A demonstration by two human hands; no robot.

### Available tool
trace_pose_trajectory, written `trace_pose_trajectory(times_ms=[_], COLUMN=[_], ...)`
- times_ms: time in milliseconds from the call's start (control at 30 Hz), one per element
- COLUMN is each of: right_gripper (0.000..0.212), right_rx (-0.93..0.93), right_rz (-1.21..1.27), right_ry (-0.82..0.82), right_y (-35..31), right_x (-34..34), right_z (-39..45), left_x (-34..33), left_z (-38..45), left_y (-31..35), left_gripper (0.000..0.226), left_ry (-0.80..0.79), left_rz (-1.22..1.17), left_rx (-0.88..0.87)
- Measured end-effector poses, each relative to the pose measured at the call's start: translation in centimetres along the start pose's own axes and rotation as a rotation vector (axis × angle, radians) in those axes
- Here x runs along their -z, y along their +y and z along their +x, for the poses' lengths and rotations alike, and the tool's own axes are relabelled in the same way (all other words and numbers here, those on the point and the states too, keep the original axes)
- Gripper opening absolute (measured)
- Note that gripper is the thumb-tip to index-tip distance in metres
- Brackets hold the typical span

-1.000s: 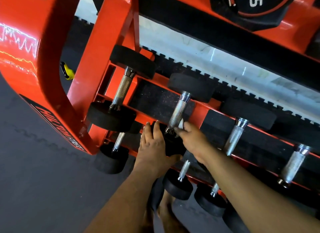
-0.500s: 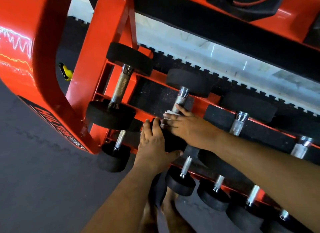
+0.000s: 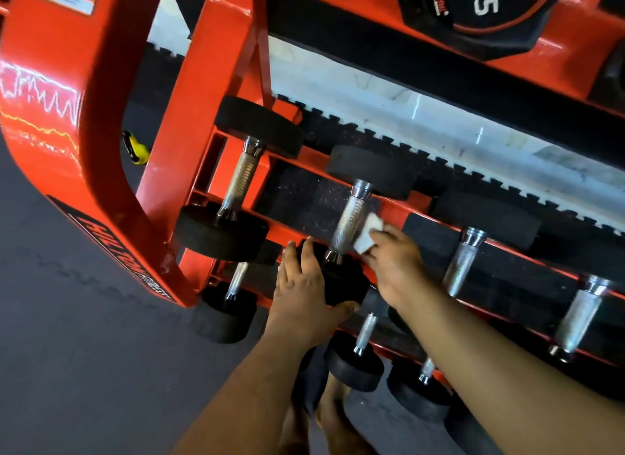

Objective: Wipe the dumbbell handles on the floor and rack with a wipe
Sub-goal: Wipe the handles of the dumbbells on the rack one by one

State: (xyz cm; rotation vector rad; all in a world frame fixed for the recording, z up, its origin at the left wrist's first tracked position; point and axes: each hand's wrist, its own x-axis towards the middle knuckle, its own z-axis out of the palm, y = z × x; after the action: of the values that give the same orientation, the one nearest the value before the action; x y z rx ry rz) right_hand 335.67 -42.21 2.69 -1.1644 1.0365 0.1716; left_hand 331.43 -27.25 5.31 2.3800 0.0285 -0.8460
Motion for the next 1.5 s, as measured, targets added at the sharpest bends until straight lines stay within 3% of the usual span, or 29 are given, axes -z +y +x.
trace_pose_trajectory(times_ms=[200, 367, 467, 633, 700, 800, 833, 967, 1033, 1133, 1200, 1300, 1433, 1500], right_gripper=[0.004, 0.007, 0.01, 0.025, 0.018, 0.025, 0.025, 0.035, 0.038, 0.043, 0.05, 0.065, 0.065, 0.069], right_rx=[-0.049, -0.116, -0.075, -0.113, -0.044, 0.149, 0.217, 0.51, 0.685, 1.165, 1.395, 1.454, 1.626, 1.614], right_rz=[0.189, 0.086, 0.221, -0.235, -0.112, 0.065, -0.016, -0.764, -0.882, -1.005, -1.245, -1.7, -1.975, -2.0], right_ry=[-0.076, -0.335, -0.282, -0.266, -0.254, -0.144, -0.101, -0.05, -0.121, -0.213, -0.247, -0.331, -0.634, -0.542], right_y=[-3.0, -2.4, -4.0, 0.2, 0.0, -2.1, -2.0, 1.1, 1.3, -0.2, -1.2, -0.6, -0.4, -1.5], right_x=[-3.7, -2.6, -2.6, -1.3, -0.7, -1.8, -2.2, -0.4, 1.7, 3.2, 3.4, 3.5, 4.2, 4.0], right_z=[1.1, 0.8, 2.0, -0.7, -1.0, 0.2, 0.5, -1.0, -2.0, -0.1, 2.6, 3.2, 2.8, 3.7], left_x=[0.0, -0.1, -0.1, 0.0, 0.0, -0.1, 0.0, 0.1, 0.1, 0.0, 0.0, -0.1, -0.3, -0.3], left_z=[-0.1, -0.1, 0.0, -0.2, -0.2, -0.2, -0.2, -0.3, -0.4, -0.4, -0.5, -0.5, -0.3, -0.3], left_y=[0.1, 0.0, 0.0, 0.2, 0.2, 0.3, 0.4, 0.5, 0.4, 0.3, 0.2, 0.1, -0.1, -0.1], left_gripper=[0.131, 0.129, 0.13, 0.129, 0.13, 0.132, 0.132, 0.133, 0.132, 0.132, 0.132, 0.132, 0.131, 0.132], left_ry=[0.009, 0.006, 0.016, 0.013, 0.019, 0.039, 0.043, 0.041, 0.037, 0.037, 0.038, 0.035, 0.058, 0.053], left_rz=[0.011, 0.011, 0.017, -0.001, -0.01, -0.016, -0.017, -0.028, -0.033, -0.025, -0.022, -0.026, -0.033, -0.032], left_rx=[0.01, 0.0, -0.002, 0.003, 0.008, 0.016, 0.018, 0.014, 0.016, 0.014, 0.008, -0.008, -0.02, -0.023])
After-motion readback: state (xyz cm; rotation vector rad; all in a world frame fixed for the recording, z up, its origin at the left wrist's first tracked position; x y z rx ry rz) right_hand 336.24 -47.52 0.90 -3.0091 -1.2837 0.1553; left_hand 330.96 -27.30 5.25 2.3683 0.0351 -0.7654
